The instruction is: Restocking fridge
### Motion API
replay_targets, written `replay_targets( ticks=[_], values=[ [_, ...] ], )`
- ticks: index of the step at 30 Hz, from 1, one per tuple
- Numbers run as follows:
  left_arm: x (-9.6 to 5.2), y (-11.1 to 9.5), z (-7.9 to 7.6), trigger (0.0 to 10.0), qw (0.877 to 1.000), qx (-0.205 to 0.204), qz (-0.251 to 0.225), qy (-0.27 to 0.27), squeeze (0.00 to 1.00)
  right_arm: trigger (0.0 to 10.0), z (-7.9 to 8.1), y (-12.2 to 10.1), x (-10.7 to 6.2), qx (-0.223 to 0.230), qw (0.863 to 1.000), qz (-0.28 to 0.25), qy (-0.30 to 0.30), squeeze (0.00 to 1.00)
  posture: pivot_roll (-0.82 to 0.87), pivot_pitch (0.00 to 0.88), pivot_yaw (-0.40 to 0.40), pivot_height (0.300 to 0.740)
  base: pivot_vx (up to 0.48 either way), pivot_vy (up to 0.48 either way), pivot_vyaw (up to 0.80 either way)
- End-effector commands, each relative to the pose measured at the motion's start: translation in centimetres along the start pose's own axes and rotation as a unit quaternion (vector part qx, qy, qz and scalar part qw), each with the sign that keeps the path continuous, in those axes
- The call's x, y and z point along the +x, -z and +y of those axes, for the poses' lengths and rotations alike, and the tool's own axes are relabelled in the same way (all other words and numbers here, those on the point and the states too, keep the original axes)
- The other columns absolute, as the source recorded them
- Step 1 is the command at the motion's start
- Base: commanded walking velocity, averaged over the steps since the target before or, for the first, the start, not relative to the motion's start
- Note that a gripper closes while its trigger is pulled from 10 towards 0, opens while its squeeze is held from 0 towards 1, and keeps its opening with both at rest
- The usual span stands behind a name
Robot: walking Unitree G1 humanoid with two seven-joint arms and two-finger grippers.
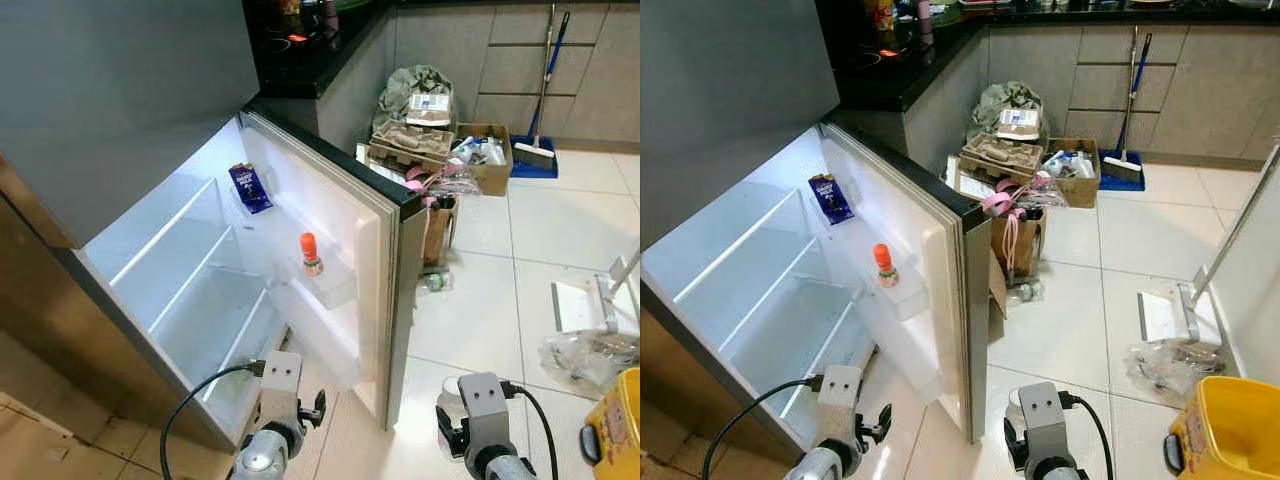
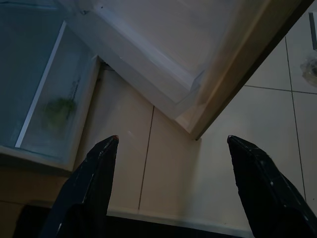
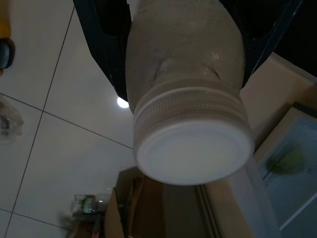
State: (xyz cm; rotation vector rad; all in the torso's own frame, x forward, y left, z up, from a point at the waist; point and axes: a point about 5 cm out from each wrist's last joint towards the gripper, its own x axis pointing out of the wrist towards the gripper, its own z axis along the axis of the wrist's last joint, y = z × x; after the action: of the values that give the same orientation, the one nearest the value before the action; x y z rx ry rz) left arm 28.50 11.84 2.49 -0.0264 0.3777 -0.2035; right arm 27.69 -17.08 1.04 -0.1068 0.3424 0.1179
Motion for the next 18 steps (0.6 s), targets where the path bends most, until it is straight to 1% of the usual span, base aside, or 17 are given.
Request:
replay_targets(
  ticks=[1,6,7,8,9,11,12,14,17,18],
  values=[
    [-0.4,1.0,0.4,10.0,1.000,0.010,0.014,-0.004,0.00,10.0,0.3,0.4,-0.3,0.006,1.000,0.001,-0.003,0.00,-0.10,0.124,0.081,0.740,0.000,0.000,0.00],
    [-0.4,1.0,0.4,10.0,1.000,0.011,0.012,-0.002,0.00,10.0,0.4,0.3,-0.3,0.011,1.000,0.000,-0.009,0.00,-0.10,0.122,0.081,0.740,0.000,0.000,0.00],
    [-0.4,0.9,0.4,10.0,1.000,0.012,0.011,-0.001,0.00,10.0,0.9,0.2,-0.3,0.020,0.999,0.001,-0.035,0.00,-0.10,0.122,0.081,0.740,0.000,0.000,0.00],
    [-0.4,0.9,0.4,10.0,1.000,0.012,0.011,-0.001,0.00,10.0,0.9,0.2,-0.3,0.020,0.999,0.001,-0.035,0.00,-0.10,0.122,0.081,0.740,0.000,0.000,0.00],
    [-0.4,0.9,0.4,10.0,1.000,0.012,0.010,0.000,0.00,10.0,1.4,0.3,-0.4,0.026,0.998,0.004,-0.063,0.00,-0.10,0.122,0.081,0.740,0.000,0.000,0.00],
    [-0.4,0.9,0.4,10.0,1.000,0.011,0.010,0.000,0.00,10.0,1.7,0.3,-0.4,0.028,0.997,0.006,-0.074,0.00,-0.10,0.122,0.081,0.740,0.000,0.000,0.00],
    [-0.4,0.9,0.3,10.0,1.000,0.010,0.009,0.000,0.00,10.0,2.1,0.6,-0.6,0.020,0.995,0.013,-0.095,0.00,-0.11,0.121,0.080,0.740,0.000,0.000,0.00],
    [-0.4,0.9,0.3,10.0,1.000,0.009,0.009,0.001,0.00,10.0,2.5,0.9,-0.8,0.008,0.993,0.020,-0.117,0.00,-0.11,0.121,0.080,0.740,0.000,0.000,0.00],
    [-0.4,0.9,0.2,10.0,1.000,0.008,0.008,0.003,0.00,10.0,2.5,1.1,-0.9,-0.005,0.993,0.022,-0.116,0.00,-0.10,0.121,0.079,0.740,0.000,0.000,0.00],
    [-0.4,1.0,0.2,10.0,1.000,0.008,0.010,0.003,0.00,10.0,2.4,1.2,-0.9,-0.007,0.994,0.023,-0.107,0.00,-0.11,0.120,0.080,0.740,0.000,0.000,0.00]
  ],
)
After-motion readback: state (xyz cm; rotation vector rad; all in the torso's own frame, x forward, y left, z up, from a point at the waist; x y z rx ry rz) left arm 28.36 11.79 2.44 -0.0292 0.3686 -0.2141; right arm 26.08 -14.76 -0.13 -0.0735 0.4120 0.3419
